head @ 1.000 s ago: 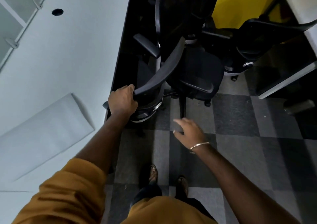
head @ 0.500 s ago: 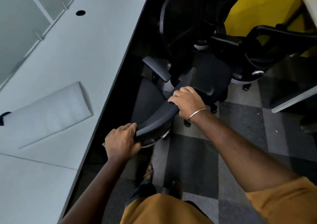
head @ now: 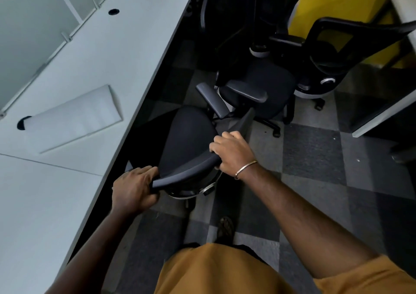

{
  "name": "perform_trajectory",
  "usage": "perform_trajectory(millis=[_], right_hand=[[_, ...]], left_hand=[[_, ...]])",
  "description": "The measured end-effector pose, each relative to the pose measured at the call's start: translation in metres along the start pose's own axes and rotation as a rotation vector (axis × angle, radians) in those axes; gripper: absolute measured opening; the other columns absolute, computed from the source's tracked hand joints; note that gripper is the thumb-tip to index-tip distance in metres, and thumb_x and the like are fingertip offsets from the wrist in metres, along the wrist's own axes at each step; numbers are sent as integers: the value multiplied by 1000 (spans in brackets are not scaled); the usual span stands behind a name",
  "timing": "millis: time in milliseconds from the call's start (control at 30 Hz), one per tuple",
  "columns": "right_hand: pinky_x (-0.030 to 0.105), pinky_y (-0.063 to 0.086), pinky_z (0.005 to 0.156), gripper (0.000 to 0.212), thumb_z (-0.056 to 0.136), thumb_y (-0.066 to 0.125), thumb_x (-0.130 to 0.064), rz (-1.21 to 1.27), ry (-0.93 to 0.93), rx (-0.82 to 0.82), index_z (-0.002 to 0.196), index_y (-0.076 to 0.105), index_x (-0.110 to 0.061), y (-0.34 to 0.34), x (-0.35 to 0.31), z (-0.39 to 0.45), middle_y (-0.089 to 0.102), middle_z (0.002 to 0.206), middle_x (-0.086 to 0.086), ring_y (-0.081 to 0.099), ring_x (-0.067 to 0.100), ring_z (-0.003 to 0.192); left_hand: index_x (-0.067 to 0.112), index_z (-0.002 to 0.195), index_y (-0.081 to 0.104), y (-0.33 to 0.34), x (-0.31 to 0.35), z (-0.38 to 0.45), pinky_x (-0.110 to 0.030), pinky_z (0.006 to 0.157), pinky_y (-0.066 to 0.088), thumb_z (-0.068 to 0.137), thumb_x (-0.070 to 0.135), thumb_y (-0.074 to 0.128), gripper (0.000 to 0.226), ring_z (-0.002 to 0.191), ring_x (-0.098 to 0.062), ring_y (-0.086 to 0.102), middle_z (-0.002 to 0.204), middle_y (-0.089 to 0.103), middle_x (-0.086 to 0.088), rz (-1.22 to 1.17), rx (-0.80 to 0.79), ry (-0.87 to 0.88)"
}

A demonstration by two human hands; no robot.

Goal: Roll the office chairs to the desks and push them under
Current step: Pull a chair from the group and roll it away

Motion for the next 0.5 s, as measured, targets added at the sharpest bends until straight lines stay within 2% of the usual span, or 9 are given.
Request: perform_trajectory(millis=[100,267,400,500], right_hand=[[33,35,82,41,56,90,-33,0,31,12,86,63,-31,4,-25,-34,52,85,-12,51,15,86],[33,33,78,35,60,85,-36,1,55,140,83,59,-30,15,-66,-98,50,81,-11,49,15,82],[35,32,77,37,62,85,-40,12,104,153,85,59,-27,16,-115,-152,52,83,-11,51,17,84],[37,34,79,49,61,86,-57,41,124,159,91,61,-27,17,-141,-189,55,87,-10,53,19,88]], left_hand=[[32,79,36,0,-4,-30,-29,56,29,56,37,71,42,70,-24,65,73,57,7,3,-20,20],[28,82,49,5,-8,-82,-32,63,25,54,36,65,33,70,-24,63,75,54,6,20,19,54],[30,90,57,7,-15,-127,-35,70,33,58,36,73,36,82,-25,66,84,56,7,53,-53,9],[36,104,58,7,-5,-156,-41,77,38,62,55,68,47,96,-23,65,98,61,9,53,-66,9]])
Point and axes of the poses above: each hand's wrist, its own z-axis towards the middle knuckle, its own y-axis out of the palm, x = y × z, the point moved 3 cm from there along z, towards the middle knuckle
